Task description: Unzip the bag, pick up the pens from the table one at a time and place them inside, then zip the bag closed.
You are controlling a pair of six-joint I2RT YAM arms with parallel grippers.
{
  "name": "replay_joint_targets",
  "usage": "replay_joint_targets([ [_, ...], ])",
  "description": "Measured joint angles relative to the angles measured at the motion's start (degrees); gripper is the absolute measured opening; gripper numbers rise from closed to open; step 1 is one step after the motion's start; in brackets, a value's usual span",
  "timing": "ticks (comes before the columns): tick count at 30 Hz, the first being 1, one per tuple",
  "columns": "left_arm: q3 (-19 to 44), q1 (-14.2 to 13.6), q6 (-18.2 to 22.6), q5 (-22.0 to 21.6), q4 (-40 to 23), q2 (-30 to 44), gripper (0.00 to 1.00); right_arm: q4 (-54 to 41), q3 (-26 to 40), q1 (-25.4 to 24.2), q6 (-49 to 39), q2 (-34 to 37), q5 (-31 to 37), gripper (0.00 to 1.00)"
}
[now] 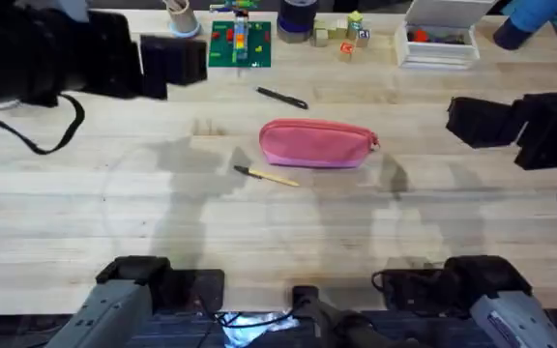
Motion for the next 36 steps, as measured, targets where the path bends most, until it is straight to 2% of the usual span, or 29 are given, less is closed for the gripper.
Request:
replay_joint_targets([
  [3, 0.02, 0.0, 6.04, 3.43, -3.09, 0.45, 0.992, 0.0, 0.07, 0.0, 0.0, 0.0, 0.0, 0.996],
  [7, 0.02, 0.0, 18.6, 11.49, -5.81, 2.94, 0.993, 0.02, 0.07, 0.0, 0.0, 0.0, 0.0, 0.996],
  [10, 0.02, -0.07, 28.21, 16.4, -5.81, 5.87, 0.993, 0.04, 0.07, 0.0, 0.0, 0.01, 0.0, 0.996],
  [13, 0.02, -0.11, 34.97, 18.73, -4.5, 9.04, 0.994, 0.04, 0.07, 0.0, -0.02, 0.01, 0.0, 0.995],
  [16, 0.02, -0.11, 38.82, 19.84, -4.42, 12.13, 0.994, 0.04, 0.07, 0.0, 0.0, -0.02, 0.0, 0.995],
  [24, 0.03, -0.11, 43.53, 21.45, -3.2, 18.06, 0.993, 0.04, 0.07, 0.0, -1.98, 0.01, 0.19, 0.996],
  [32, 0.02, -0.11, 57.13, 24.99, -3.42, 19.34, 0.993, 0.04, 0.07, 0.0, -4.0, -0.02, 0.2, 0.996],
  [36, 0.04, -0.11, 61.04, 25.57, -3.29, 19.74, 0.993, -0.07, 0.07, 0.0, -4.2, 0.01, 0.2, 0.995],
])
